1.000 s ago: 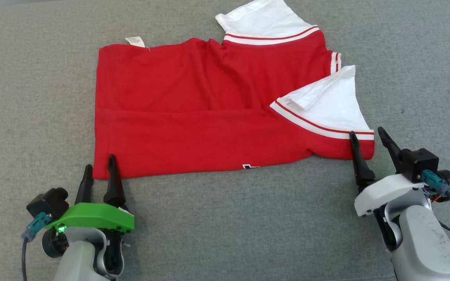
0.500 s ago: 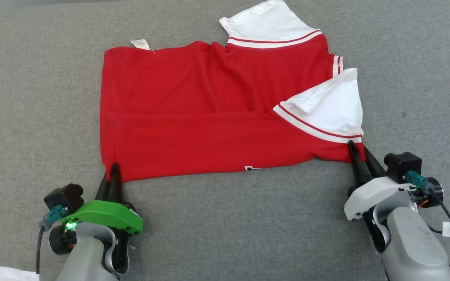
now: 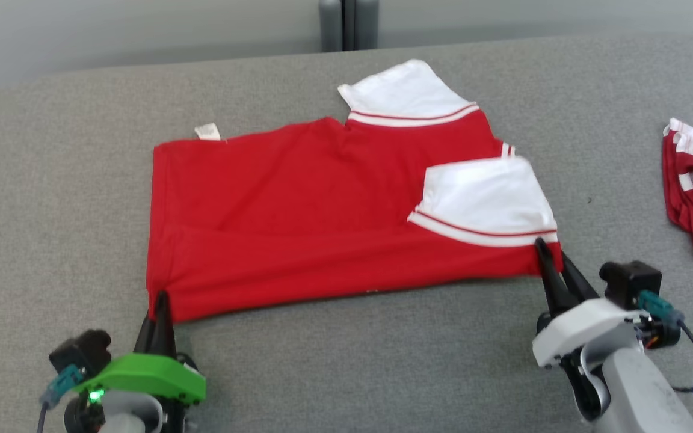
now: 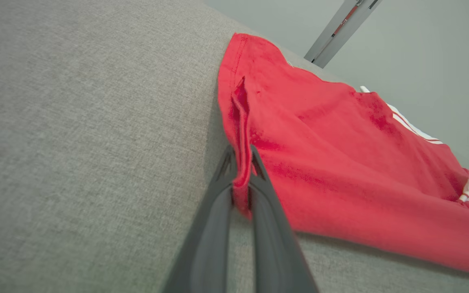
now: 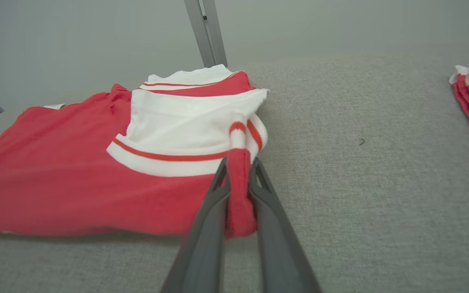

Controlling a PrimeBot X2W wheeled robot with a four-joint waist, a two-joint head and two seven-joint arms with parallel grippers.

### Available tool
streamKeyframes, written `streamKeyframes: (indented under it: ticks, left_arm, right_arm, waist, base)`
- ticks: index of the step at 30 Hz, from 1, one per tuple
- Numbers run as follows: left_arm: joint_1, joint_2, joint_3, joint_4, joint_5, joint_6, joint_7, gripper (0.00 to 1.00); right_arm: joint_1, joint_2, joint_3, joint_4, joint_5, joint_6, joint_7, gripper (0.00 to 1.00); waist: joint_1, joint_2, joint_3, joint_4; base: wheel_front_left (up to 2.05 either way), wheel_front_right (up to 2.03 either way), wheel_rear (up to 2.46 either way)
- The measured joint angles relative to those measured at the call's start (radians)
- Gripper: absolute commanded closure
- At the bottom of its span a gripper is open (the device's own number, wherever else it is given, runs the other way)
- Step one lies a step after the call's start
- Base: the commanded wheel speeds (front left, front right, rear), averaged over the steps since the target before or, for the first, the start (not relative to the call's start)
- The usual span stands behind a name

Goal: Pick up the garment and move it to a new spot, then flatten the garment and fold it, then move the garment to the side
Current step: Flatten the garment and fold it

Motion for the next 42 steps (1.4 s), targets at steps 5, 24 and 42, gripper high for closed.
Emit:
streamKeyframes:
  ticks: [5, 24, 42]
  left_arm:
    - [0.14, -0.02, 0.035, -0.002, 0.033, 0.0, 0.0, 1.0]
    - [-0.171, 0.004, 0.062, 0.028, 0.25, 0.006, 0.0, 0.0]
    - [-0.507, 0.093, -0.056, 0.403, 0.27, 0.001, -0.001, 1.0]
  right_arm:
    - [0.144, -0.013, 0.018, 0.013, 0.032, 0.0, 0.0, 1.0]
    - [-0.112, -0.04, -0.017, -0.002, -0.16, 0.0, 0.044, 0.0]
    - [-0.401, -0.007, 0.027, 0.129, -0.255, 0.0, 0.064, 0.0]
  waist:
    - [0.0, 0.0, -0.068, -0.008]
    - [0.0, 0.0, 0.067, -0.016]
    - [0.0, 0.0, 0.239, -0.009]
  base:
    - [0.0, 0.0, 0.0]
    - [0.0, 0.0, 0.0]
    - [0.0, 0.0, 0.0]
